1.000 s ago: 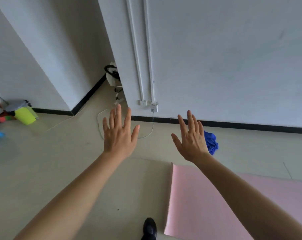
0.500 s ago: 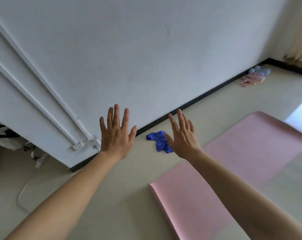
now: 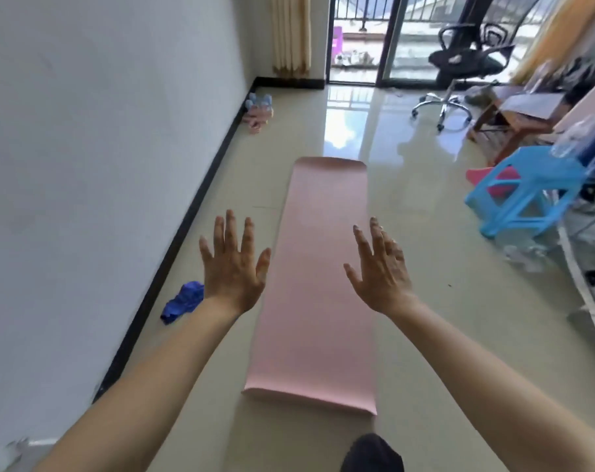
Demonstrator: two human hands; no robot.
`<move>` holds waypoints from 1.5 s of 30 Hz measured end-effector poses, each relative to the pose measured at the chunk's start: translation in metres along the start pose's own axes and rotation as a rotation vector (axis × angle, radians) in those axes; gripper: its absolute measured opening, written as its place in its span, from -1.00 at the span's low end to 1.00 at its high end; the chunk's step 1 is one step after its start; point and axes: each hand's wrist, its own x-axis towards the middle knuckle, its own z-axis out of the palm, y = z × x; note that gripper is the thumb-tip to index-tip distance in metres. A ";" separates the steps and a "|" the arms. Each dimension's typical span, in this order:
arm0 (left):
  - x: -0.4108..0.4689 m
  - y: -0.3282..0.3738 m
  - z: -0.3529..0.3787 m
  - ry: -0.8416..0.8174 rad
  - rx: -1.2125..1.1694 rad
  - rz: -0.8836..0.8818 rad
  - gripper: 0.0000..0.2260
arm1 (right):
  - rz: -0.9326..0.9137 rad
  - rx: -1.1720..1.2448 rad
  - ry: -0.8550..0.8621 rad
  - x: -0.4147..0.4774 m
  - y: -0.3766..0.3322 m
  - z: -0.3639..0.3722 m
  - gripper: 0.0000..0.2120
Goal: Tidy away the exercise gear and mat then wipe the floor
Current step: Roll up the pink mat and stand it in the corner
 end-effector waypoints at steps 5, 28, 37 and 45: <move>-0.018 0.019 0.087 -0.164 -0.055 0.104 -0.38 | 0.168 0.021 -0.161 -0.056 0.020 0.058 -0.26; -0.275 0.015 0.773 -0.882 0.101 0.298 -0.40 | 0.319 0.206 -0.773 -0.288 0.118 0.719 -0.31; -0.229 -0.006 0.885 -0.530 0.056 0.367 -0.40 | 0.041 -0.178 -0.694 -0.229 0.163 0.813 0.08; -0.194 -0.010 0.891 -0.483 -0.017 0.490 -0.44 | 0.083 -0.161 -0.739 -0.200 0.168 0.814 -0.52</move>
